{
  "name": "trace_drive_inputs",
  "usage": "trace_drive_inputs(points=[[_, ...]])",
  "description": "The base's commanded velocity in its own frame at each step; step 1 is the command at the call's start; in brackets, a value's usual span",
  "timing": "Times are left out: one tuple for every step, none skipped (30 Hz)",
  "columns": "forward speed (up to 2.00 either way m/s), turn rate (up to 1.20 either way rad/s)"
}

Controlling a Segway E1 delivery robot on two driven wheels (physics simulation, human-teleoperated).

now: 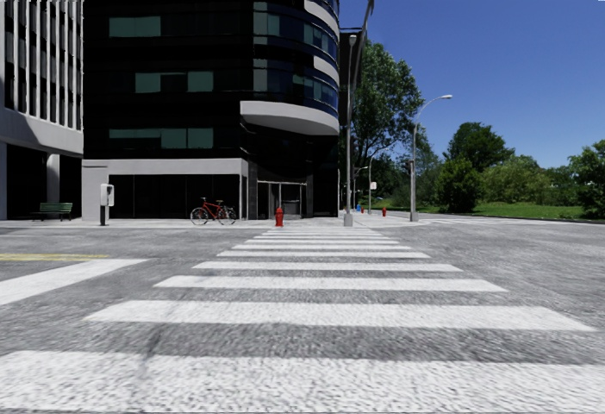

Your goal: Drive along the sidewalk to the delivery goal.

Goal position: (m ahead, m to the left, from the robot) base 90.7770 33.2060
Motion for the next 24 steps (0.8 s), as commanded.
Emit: trace_drive_inputs(points=[[1.95, -0.53], [1.95, -0.94], [1.95, -0.99], [1.95, -0.97], [1.95, -0.21], [1.95, -0.05], [1.95, 0.0], [1.95, 0.0], [1.95, 0.0], [1.95, 0.0], [1.95, 0.0], [1.95, 0.0], [1.95, 0.0], [1.95, 0.0], [1.95, 0.0], [1.95, 0.0], [1.95, 0.0], [1.95, 0.0], [1.95, 0.0], [1.95, 0.0], [1.95, 0.0], [1.95, 0.0], [1.95, -0.77], [1.95, -1.01]])
